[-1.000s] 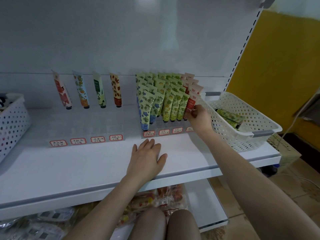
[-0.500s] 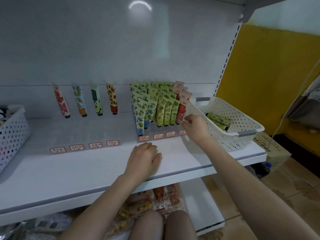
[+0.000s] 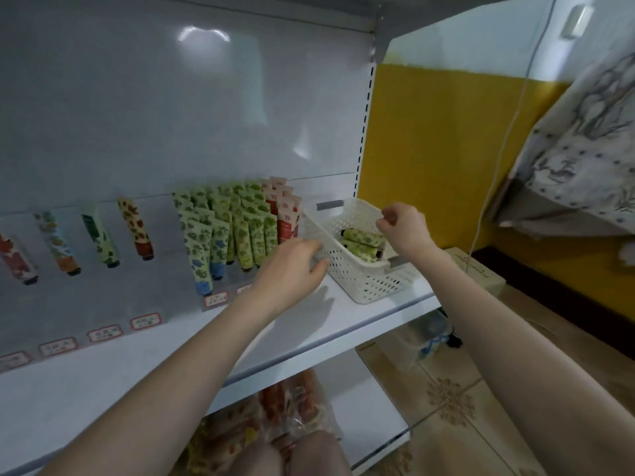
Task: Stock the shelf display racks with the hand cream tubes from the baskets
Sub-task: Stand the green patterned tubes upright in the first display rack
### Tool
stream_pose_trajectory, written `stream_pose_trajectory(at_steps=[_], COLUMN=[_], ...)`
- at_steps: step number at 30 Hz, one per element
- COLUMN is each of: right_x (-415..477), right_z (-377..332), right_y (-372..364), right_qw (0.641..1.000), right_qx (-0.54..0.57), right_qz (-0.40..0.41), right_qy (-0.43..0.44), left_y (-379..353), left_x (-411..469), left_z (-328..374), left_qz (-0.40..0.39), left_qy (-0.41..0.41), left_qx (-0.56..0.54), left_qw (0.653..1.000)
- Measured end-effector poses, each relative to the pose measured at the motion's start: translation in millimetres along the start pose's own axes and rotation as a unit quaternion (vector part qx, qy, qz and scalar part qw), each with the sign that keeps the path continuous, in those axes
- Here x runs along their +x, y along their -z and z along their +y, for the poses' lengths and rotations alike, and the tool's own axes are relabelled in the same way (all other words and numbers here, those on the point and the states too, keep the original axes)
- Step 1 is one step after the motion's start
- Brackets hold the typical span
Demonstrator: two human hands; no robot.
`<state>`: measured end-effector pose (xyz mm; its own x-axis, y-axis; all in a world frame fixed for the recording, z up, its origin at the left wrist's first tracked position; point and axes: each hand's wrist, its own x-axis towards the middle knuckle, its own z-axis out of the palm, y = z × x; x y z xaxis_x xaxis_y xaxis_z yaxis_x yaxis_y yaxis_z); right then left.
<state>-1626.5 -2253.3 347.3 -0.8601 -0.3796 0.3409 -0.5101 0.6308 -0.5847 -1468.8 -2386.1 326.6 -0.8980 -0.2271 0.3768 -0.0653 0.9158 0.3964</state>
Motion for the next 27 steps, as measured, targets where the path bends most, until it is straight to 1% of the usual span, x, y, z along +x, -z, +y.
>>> stream_pose_trajectory(at_steps=[3, 6, 8, 12, 16, 21, 24, 27], right_x=[11.7, 26.1, 35.5, 57.7, 77.4, 95.9, 102.8, 104.7], right_z=[21.9, 33.9, 37.3, 41.5, 42.2, 49.9, 53.1, 50.9], right_y=[7.4, 7.7, 4.5, -7.0, -23.4, -48.7, -57.8, -58.3], right_qw=[0.999, 0.996, 0.995, 0.989, 0.978, 0.957, 0.94, 0.924], right_qx=[-0.029, -0.054, -0.065, -0.087, -0.124, -0.161, -0.194, -0.22], right_qz=[-0.024, -0.05, -0.069, -0.117, -0.168, -0.24, -0.28, -0.311], right_qy=[-0.033, -0.041, -0.034, -0.018, -0.006, 0.007, 0.016, 0.028], left_y=[-8.1, -17.5, -24.7, -46.6, -65.5, -77.5, -78.3, -77.3], left_x=[19.3, 43.3, 60.4, 98.3, 129.2, 156.4, 167.6, 175.0], left_z=[13.1, 22.0, 24.9, 24.1, 24.9, 26.3, 28.1, 27.6], left_qz=[-0.016, -0.042, -0.073, -0.16, -0.274, -0.399, -0.452, -0.48], left_qy=[-0.018, -0.027, -0.034, -0.041, -0.033, -0.037, -0.046, -0.06], left_qx=[0.015, 0.038, 0.058, 0.099, 0.125, 0.18, 0.182, 0.184], left_qw=[1.0, 0.998, 0.995, 0.981, 0.953, 0.898, 0.872, 0.856])
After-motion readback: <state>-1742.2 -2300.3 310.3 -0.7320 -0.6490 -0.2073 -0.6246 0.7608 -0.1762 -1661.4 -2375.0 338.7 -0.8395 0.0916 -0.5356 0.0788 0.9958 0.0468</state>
